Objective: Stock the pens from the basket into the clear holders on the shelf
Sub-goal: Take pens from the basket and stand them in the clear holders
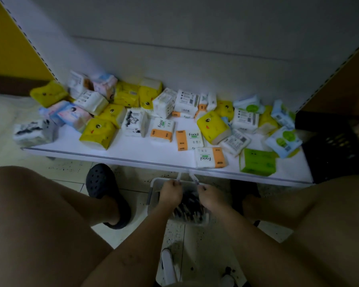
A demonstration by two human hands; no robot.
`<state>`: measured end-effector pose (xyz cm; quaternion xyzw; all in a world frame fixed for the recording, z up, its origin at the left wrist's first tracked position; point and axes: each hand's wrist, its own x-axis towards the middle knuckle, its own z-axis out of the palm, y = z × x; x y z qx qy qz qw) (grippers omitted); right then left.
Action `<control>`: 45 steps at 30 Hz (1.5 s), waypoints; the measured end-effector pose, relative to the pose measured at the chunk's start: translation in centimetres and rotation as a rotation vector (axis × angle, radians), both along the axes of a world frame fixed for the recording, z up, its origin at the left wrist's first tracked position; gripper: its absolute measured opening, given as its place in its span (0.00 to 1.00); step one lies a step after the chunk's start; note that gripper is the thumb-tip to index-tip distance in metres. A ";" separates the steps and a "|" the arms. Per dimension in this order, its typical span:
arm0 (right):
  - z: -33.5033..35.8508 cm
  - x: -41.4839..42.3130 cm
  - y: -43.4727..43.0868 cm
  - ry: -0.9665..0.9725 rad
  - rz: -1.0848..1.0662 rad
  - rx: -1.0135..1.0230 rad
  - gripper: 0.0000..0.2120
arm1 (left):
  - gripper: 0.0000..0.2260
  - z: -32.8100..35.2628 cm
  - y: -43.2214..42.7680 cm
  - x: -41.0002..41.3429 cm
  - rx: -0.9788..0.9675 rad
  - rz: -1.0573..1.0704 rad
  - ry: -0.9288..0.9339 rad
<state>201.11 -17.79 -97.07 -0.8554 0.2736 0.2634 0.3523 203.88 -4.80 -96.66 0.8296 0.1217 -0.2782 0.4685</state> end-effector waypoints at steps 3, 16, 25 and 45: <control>2.2 0.4 -0.3 -0.207 -0.058 0.029 0.18 | 0.13 2.3 -0.4 0.4 -0.016 -0.011 -0.101; 12.4 2.1 -0.7 -0.795 -0.205 0.351 0.10 | 0.12 13.1 -2.2 3.1 -0.300 0.056 -0.446; 21.5 2.9 -2.3 -1.000 -0.210 0.292 0.12 | 0.05 22.5 -3.2 3.5 -0.418 -0.014 -0.629; 41.6 2.7 -5.2 -1.396 0.123 0.143 0.22 | 0.16 42.5 -3.0 5.2 -0.353 -0.332 -1.148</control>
